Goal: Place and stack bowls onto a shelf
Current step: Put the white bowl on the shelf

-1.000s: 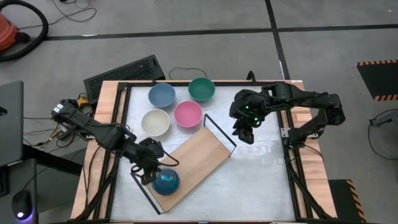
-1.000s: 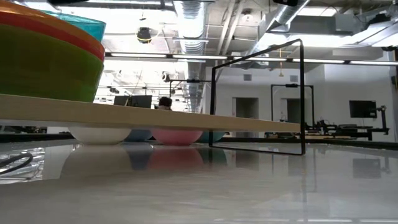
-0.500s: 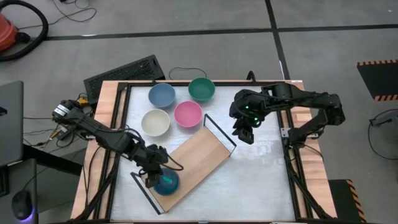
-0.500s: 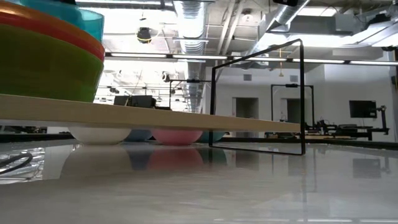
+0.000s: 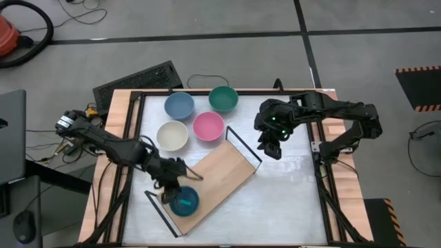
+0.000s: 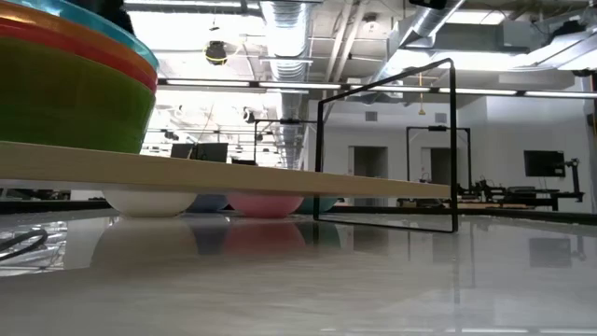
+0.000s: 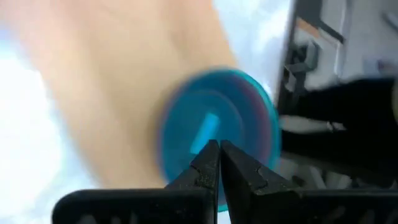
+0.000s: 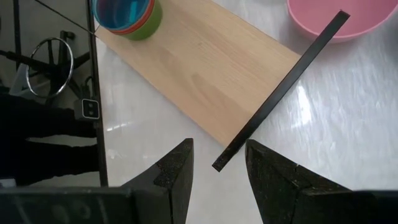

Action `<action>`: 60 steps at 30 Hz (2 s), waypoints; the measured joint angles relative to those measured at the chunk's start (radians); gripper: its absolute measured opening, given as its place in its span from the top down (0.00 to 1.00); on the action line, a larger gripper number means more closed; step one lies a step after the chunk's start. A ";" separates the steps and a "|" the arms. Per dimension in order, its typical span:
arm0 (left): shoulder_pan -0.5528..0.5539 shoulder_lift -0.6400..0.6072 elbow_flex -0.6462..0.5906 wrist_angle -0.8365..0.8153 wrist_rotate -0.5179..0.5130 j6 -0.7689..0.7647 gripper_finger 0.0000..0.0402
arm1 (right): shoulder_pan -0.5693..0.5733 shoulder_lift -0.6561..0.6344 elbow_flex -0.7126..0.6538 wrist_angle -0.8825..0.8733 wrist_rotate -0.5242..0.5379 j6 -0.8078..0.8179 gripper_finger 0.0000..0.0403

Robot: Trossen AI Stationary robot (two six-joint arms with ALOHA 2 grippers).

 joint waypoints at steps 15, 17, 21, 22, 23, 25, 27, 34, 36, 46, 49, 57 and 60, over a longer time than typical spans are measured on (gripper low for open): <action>0.378 -0.121 0.128 -0.327 -0.230 0.323 0.74 | -0.023 0.000 0.000 0.000 0.019 -0.136 0.58; 0.391 -0.078 0.105 -0.328 -0.225 0.339 0.69 | -0.034 0.000 0.000 -0.002 0.038 -0.137 0.58; 0.419 0.015 0.063 -0.334 -0.231 0.382 0.61 | -0.061 0.000 0.000 -0.015 0.086 -0.140 0.58; 0.423 0.042 0.057 -0.338 -0.239 0.388 0.59 | -0.068 0.000 0.000 -0.028 0.094 -0.146 0.58; 0.426 0.066 0.051 -0.339 -0.258 0.397 0.58 | -0.077 0.000 0.000 -0.043 0.102 -0.155 0.58; 0.430 0.108 0.043 -0.339 -0.304 0.405 0.57 | -0.092 0.000 0.000 -0.065 0.106 -0.164 0.58; 0.436 0.138 0.027 -0.327 -0.332 0.409 0.57 | -0.109 0.000 0.000 -0.077 0.106 -0.166 0.58; 0.464 0.172 -0.093 -0.194 -0.305 0.427 0.57 | -0.132 0.000 0.000 -0.084 0.108 -0.166 0.58; 0.478 0.173 -0.120 -0.155 -0.324 0.427 0.57 | -0.134 0.000 0.000 -0.084 0.108 -0.166 0.58; 0.512 0.172 -0.200 -0.102 -0.263 0.412 0.93 | -0.133 0.000 0.000 -0.084 0.106 -0.165 0.58; 0.507 0.168 -0.177 -0.109 -0.266 0.392 0.98 | -0.133 0.000 0.000 -0.085 0.106 -0.169 0.58; 0.446 0.117 0.079 -0.280 -0.254 0.332 1.00 | -0.134 0.000 0.000 -0.116 0.105 -0.207 0.58; 0.397 0.114 0.193 -0.307 -0.252 0.321 1.00 | -0.134 0.000 0.000 -0.117 0.105 -0.207 0.58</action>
